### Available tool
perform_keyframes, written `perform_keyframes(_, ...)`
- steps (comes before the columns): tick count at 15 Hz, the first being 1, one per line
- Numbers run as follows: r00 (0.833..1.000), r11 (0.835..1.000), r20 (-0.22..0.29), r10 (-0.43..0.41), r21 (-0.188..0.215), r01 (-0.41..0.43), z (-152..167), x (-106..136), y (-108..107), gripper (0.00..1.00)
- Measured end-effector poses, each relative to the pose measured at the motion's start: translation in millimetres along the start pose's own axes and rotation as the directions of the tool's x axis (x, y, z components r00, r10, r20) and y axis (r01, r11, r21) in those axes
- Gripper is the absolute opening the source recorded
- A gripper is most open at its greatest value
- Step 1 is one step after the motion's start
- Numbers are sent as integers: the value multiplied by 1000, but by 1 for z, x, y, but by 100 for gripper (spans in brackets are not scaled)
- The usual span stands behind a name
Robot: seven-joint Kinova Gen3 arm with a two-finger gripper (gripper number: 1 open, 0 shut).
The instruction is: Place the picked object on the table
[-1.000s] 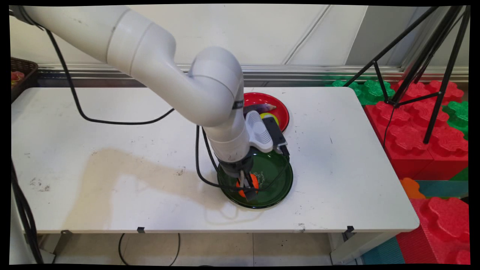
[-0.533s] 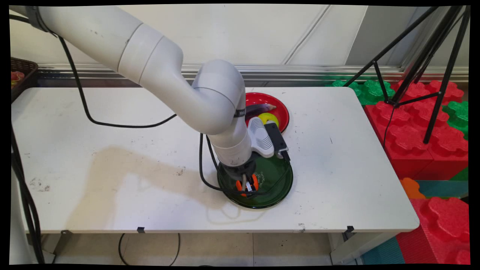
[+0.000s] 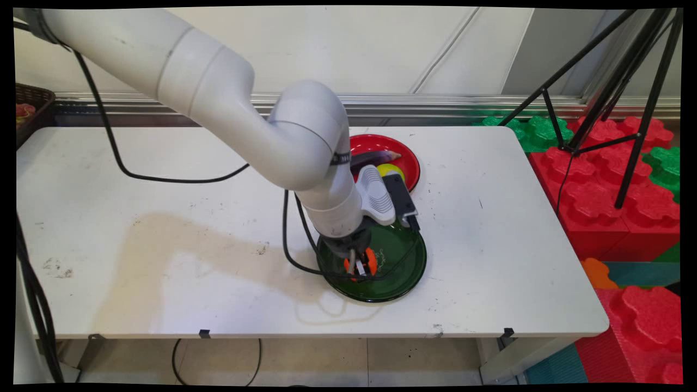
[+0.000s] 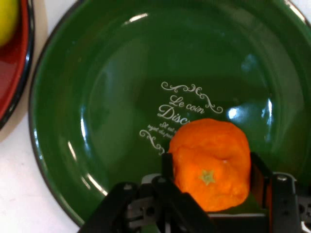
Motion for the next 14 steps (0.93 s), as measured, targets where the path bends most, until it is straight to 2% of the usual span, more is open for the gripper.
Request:
perform_keyframes(4,1000,1000,-22,22,16,-21,-25,0,-7,0)
perform_keyframes(7,998,998,-36,50,34,-49,-55,-4,-15,0)
perform_keyframes(10,996,995,-37,80,54,-78,-96,-18,-32,0)
perform_keyframes(14,996,994,-24,81,76,-79,-132,-42,-57,0)
